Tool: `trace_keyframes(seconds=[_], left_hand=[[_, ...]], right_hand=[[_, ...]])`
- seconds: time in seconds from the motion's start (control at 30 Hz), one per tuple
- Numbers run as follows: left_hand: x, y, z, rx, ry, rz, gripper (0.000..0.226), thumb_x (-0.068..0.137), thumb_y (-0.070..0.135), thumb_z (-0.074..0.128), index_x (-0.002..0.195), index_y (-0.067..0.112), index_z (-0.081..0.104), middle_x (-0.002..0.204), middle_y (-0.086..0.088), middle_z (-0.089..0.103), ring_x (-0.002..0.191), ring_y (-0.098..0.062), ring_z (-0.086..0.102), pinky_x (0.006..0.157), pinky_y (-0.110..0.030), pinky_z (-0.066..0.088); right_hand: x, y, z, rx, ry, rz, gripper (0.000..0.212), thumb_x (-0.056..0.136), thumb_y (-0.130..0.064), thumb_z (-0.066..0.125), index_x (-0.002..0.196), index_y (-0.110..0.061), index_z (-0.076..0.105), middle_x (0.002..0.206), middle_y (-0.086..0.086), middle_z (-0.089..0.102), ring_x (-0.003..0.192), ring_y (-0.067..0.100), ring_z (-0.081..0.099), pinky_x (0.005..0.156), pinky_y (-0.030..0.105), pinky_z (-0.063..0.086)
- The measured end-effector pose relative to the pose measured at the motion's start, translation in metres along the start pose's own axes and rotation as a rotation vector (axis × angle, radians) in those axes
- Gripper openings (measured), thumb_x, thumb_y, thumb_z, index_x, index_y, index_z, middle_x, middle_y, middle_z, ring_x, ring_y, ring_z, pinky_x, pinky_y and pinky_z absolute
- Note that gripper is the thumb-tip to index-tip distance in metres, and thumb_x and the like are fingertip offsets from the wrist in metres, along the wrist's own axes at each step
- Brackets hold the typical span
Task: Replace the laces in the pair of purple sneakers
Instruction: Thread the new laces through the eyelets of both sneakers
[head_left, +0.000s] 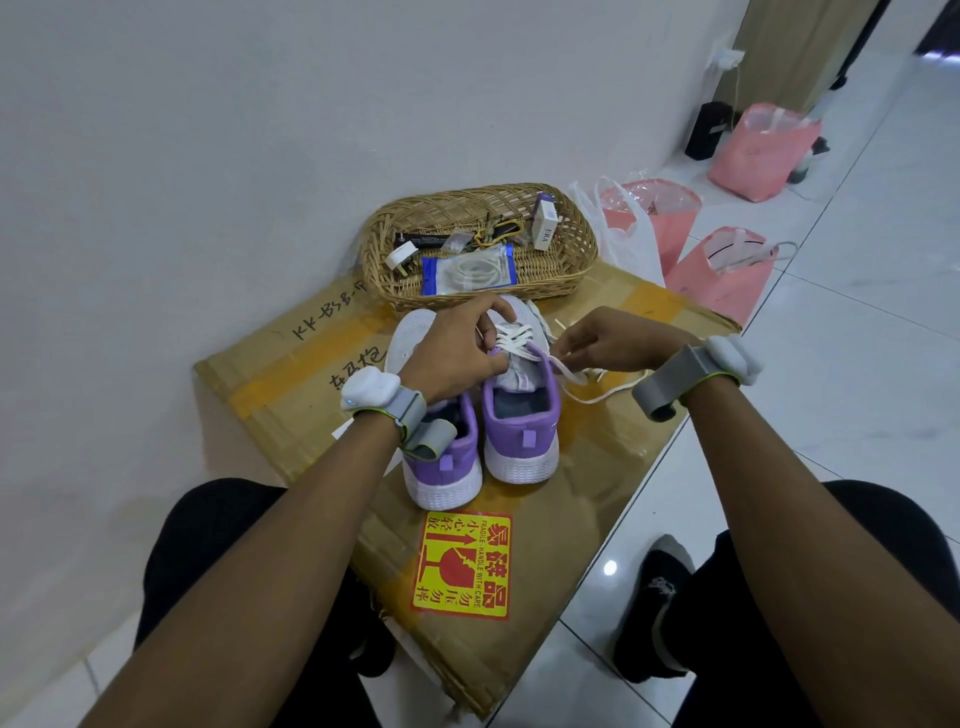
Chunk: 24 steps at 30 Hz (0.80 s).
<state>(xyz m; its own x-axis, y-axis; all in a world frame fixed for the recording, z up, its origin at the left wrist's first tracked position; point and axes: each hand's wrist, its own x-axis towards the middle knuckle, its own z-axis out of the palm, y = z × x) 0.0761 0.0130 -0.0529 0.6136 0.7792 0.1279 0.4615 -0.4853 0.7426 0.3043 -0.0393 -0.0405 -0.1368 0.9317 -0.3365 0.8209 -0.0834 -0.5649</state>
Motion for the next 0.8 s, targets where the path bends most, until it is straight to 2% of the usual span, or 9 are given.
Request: trace_keyframes(seconds=[0.1,0.17,0.27,0.37,0.43,0.53,0.6,0.67,0.8], left_hand=[[0.001,-0.001,-0.001,0.005,-0.017,-0.001,0.041,0.072,0.006,0.074,0.107,0.023,0.062,0.074,0.000,0.061,0.057,-0.008,0.051,0.058,-0.017,0.043],[0.002,-0.002,-0.003,0.002,-0.028,-0.006,0.041,0.073,0.006,0.075,0.108,0.024,0.062,0.074,0.001,0.061,0.058,-0.009,0.052,0.058,-0.017,0.044],[0.005,-0.003,-0.002,-0.019,-0.040,-0.025,0.041,0.072,0.009,0.077,0.107,0.026,0.063,0.077,0.001,0.061,0.059,-0.010,0.054,0.061,-0.022,0.047],[0.009,-0.001,0.003,-0.105,-0.037,-0.045,0.038,0.074,0.023,0.083,0.107,0.029,0.067,0.080,0.004,0.059,0.064,-0.011,0.054,0.067,-0.029,0.048],[0.012,0.004,0.004,-0.164,-0.016,-0.036,0.035,0.076,0.036,0.083,0.108,0.032,0.069,0.083,0.005,0.058,0.066,-0.012,0.052,0.068,-0.029,0.046],[0.021,0.016,0.005,-0.141,0.026,0.006,0.025,0.082,0.044,0.077,0.104,0.036,0.071,0.084,0.000,0.057,0.064,-0.013,0.049,0.062,-0.028,0.042],[0.026,0.020,0.008,-0.131,0.101,0.015,0.013,0.088,0.041,0.071,0.096,0.032,0.072,0.081,-0.003,0.061,0.062,-0.013,0.049,0.062,-0.030,0.042],[0.028,0.016,0.011,-0.100,0.205,-0.042,0.013,0.093,0.033,0.065,0.091,0.024,0.073,0.078,-0.005,0.065,0.063,-0.014,0.052,0.064,-0.032,0.045],[0.029,0.004,0.011,-0.061,0.254,-0.181,0.016,0.091,0.021,0.060,0.101,0.019,0.072,0.088,-0.011,0.066,0.080,-0.025,0.062,0.078,-0.042,0.055]], right_hand=[[0.000,0.000,-0.005,0.051,0.078,0.004,0.023,0.092,-0.030,0.065,0.099,-0.010,0.075,0.092,0.003,0.072,0.083,0.020,0.061,0.079,0.033,0.049],[-0.004,-0.003,-0.014,0.262,0.159,0.012,0.030,0.093,-0.033,0.063,0.093,-0.005,0.073,0.083,0.004,0.065,0.076,0.017,0.054,0.073,0.028,0.044],[-0.009,-0.010,-0.025,0.610,0.263,-0.018,0.033,0.095,-0.039,0.058,0.084,-0.012,0.071,0.086,0.002,0.064,0.085,0.017,0.057,0.086,0.035,0.046],[-0.010,-0.022,-0.030,0.800,0.339,-0.079,0.035,0.099,-0.038,0.052,0.080,-0.014,0.069,0.082,0.002,0.065,0.086,0.018,0.060,0.096,0.042,0.048],[-0.010,-0.032,-0.031,0.796,0.345,-0.136,0.035,0.100,-0.036,0.051,0.080,-0.014,0.069,0.083,0.007,0.061,0.087,0.022,0.058,0.095,0.043,0.049],[-0.011,-0.046,-0.028,0.720,0.310,-0.209,0.037,0.101,-0.038,0.049,0.083,-0.010,0.065,0.080,0.006,0.059,0.080,0.019,0.059,0.085,0.037,0.050],[-0.012,-0.052,-0.028,0.721,0.307,-0.238,0.036,0.101,-0.037,0.047,0.088,-0.007,0.064,0.072,0.001,0.057,0.069,0.014,0.056,0.075,0.031,0.048],[-0.012,-0.053,-0.030,0.774,0.338,-0.255,0.035,0.102,-0.034,0.047,0.087,-0.008,0.064,0.065,-0.002,0.050,0.061,0.012,0.049,0.066,0.027,0.043],[-0.009,-0.050,-0.031,0.902,0.407,-0.250,0.031,0.102,-0.029,0.050,0.082,-0.010,0.064,0.061,-0.001,0.041,0.053,0.011,0.038,0.059,0.026,0.036]])
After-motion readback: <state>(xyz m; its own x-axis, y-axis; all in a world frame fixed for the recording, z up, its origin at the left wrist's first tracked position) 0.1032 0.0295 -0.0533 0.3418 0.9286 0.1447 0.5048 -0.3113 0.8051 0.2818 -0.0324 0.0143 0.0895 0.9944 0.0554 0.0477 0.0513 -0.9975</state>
